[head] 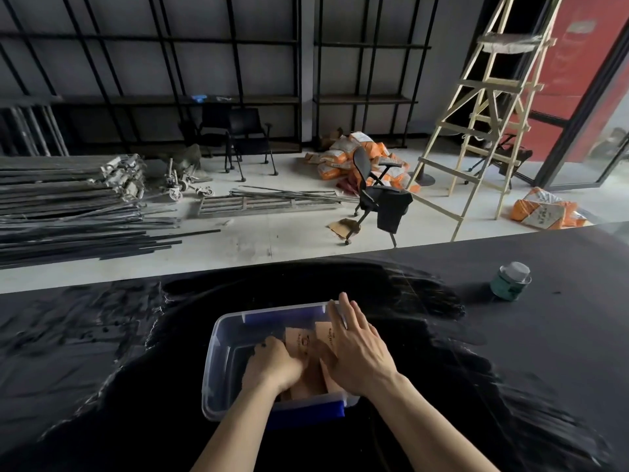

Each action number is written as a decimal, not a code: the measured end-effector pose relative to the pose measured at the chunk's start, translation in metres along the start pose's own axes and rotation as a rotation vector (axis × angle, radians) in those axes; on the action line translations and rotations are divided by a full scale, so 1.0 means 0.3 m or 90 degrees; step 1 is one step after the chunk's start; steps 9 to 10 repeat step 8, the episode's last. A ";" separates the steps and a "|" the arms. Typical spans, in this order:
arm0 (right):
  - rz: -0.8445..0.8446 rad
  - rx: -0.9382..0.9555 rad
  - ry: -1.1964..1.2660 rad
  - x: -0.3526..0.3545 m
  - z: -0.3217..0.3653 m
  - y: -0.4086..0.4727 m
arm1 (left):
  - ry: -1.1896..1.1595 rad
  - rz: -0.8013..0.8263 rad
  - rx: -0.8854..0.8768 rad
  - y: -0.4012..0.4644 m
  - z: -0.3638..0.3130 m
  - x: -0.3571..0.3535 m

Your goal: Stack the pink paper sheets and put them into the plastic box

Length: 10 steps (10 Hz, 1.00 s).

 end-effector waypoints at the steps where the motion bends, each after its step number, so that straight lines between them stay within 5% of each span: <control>1: 0.009 0.000 -0.003 -0.017 -0.002 0.004 | 0.053 -0.056 -0.040 -0.012 -0.021 0.013; 6: 0.008 -0.018 0.030 -0.018 -0.019 0.008 | -0.007 0.007 -0.132 -0.036 0.000 0.042; 8: -0.038 -0.054 0.027 0.064 -0.029 0.004 | 0.007 -0.192 -0.206 -0.094 -0.009 0.225; 10: -0.038 -0.054 0.027 0.064 -0.029 0.004 | 0.007 -0.192 -0.206 -0.094 -0.009 0.225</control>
Point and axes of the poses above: each hand's wrist, its own y-axis towards the middle knuckle, its own x-axis out of the back of the hand, z = x × y, the point moved 9 cm from there along y, towards the middle knuckle, and after that the axes turned 11 degrees about x, right-handed, at the moved point
